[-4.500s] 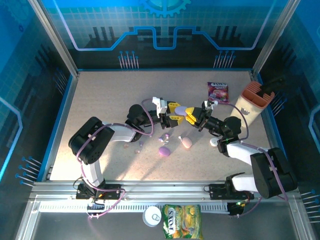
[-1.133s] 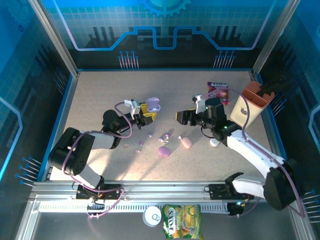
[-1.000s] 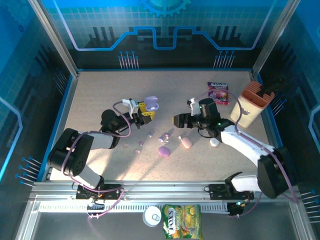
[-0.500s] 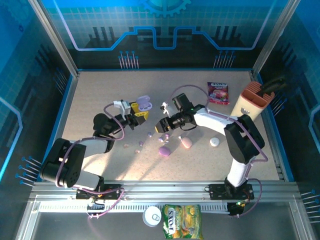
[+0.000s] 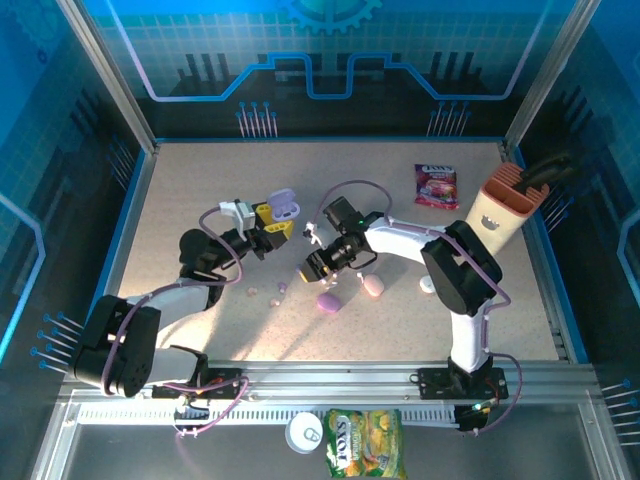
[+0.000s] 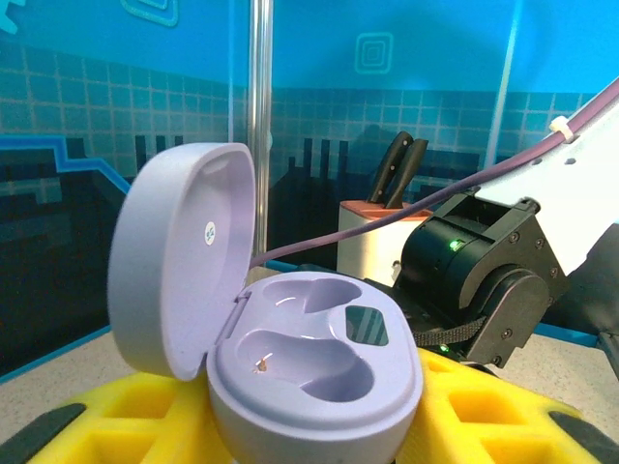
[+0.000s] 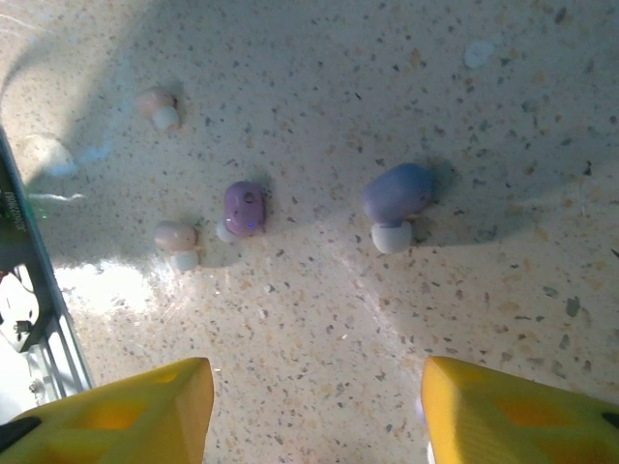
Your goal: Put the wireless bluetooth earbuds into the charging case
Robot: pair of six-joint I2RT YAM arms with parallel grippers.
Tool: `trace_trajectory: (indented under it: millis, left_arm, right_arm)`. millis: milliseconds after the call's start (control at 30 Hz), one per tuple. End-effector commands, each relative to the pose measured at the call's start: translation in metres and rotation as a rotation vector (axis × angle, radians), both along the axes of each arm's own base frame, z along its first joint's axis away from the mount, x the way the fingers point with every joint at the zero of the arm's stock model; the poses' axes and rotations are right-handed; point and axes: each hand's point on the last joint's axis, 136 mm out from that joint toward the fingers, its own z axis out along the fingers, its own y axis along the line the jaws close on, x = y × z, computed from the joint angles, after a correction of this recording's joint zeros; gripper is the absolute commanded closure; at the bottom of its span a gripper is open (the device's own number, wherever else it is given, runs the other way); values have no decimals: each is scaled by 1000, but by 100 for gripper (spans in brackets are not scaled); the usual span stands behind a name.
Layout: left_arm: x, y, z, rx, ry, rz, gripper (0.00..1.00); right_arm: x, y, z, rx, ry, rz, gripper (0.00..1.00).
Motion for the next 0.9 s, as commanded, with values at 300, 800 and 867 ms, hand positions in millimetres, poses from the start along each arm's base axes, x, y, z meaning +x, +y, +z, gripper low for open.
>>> trace_trajectory:
  millis: [300,800,867]
  left_arm:
    - [0,4,5,3,-25,9,58]
    - [1,2,5,-6,-23,-5,58]
    - [2,1,5,-8,-21,-10,59]
  right_arm:
    - [-2,-4,-22,-60,12,20,41]
    - [-9,-15,-28,-76,39,25,43]
    - [-12,-16,-28,-73,50,33,44]
